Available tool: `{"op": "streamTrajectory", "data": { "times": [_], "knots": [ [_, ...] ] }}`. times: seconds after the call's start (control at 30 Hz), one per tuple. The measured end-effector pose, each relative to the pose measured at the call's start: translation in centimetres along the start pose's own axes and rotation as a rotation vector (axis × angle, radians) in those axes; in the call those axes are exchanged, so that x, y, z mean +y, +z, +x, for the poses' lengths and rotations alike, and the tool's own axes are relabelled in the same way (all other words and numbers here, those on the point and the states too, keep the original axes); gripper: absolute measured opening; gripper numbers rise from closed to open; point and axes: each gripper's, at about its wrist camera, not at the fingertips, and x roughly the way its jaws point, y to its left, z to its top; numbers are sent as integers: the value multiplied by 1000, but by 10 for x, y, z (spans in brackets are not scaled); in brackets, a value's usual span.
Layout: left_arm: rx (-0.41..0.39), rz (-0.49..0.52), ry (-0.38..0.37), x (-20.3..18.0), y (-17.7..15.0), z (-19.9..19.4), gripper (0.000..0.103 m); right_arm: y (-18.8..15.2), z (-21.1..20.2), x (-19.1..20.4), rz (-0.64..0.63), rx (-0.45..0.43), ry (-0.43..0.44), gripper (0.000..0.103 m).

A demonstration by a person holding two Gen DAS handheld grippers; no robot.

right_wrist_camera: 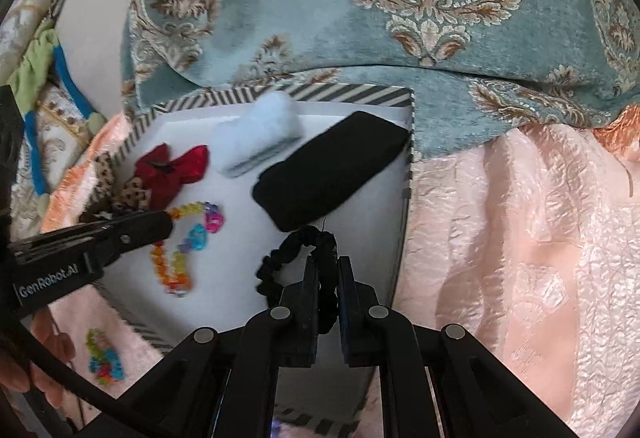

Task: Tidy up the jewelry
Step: 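Open the left tool to drop the rainbow bracelet while the right tool releases the scrunchie, then withdraw both tools from the tray back over the bracelets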

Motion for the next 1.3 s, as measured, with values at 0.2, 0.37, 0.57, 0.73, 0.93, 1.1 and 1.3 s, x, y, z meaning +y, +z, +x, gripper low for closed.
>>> {"op": "streamTrajectory", "data": {
  "times": [0.2,0.37,0.57,0.73,0.93,1.1,1.3],
  "knots": [
    [9,-12,47,9,-1,10,8,0,-2,4,11,1,4,27],
    [16,-15,63,12,-4,12,30,-7,-20,9,22,-36,24,38],
    [-2,-12,64,13,-14,2,47,-21,-44,15,9,-52,31,42],
    [-49,17,94,10,-23,-20,51,-29,-65,15,24,-73,25,43],
    [-122,29,107,8,-36,-52,56,-42,-82,16,39,-76,-12,43],
    [-174,52,138,6,-48,-76,56,-51,-91,20,64,-75,-17,44],
    [-201,55,166,9,-61,-97,56,-63,-103,32,67,-102,-19,68]
  ]
}}
